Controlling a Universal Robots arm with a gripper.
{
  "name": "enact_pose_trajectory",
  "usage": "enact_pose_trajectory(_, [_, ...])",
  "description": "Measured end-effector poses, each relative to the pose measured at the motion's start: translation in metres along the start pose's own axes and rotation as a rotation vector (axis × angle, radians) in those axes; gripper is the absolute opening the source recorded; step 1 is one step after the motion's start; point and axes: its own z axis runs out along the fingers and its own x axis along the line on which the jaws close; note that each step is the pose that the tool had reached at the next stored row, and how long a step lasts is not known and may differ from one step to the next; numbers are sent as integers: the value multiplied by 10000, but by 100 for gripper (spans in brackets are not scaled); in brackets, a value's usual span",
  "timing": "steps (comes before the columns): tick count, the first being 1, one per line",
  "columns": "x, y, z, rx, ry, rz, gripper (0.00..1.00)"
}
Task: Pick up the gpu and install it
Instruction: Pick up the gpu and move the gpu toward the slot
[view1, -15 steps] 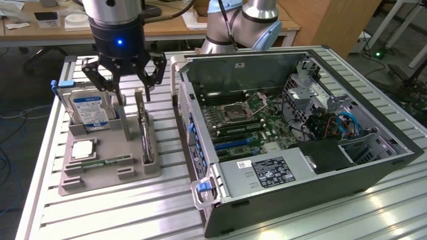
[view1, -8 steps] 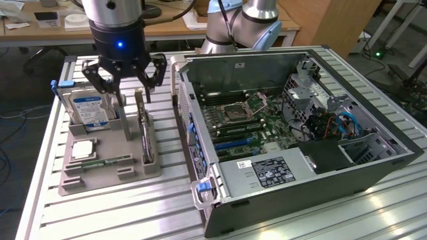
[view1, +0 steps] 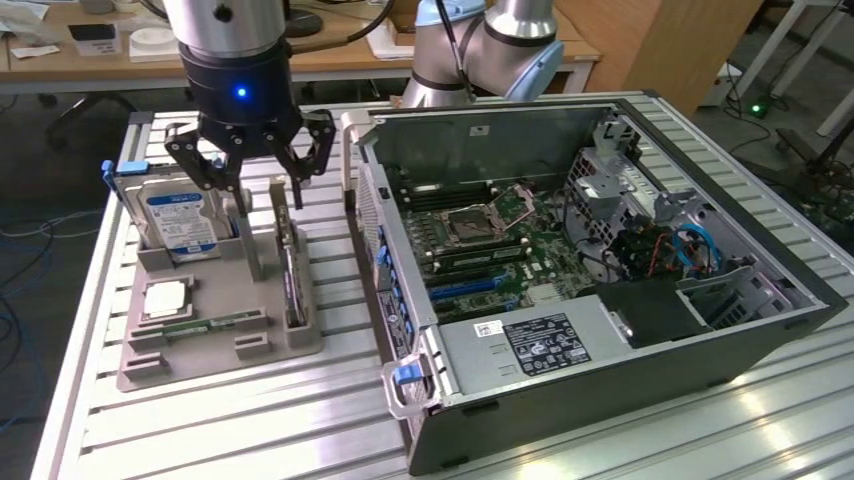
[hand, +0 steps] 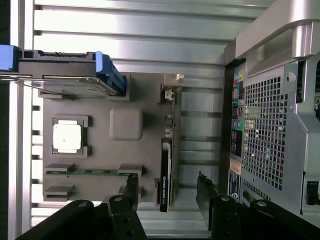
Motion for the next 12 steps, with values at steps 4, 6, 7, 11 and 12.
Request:
enact_pose_trajectory(4, [-11, -1, 2, 0, -1, -3, 59])
enact_pose_trajectory(6, [-20, -1, 2, 1, 0, -2, 59])
enact_pose_trajectory(7, [-24, -1, 3, 1, 0, -2, 59])
enact_pose_trajectory(11, [-36, -3, 8, 0, -1, -2, 59])
enact_pose_trajectory(12, [-36, -5, 9, 1, 1, -2, 59])
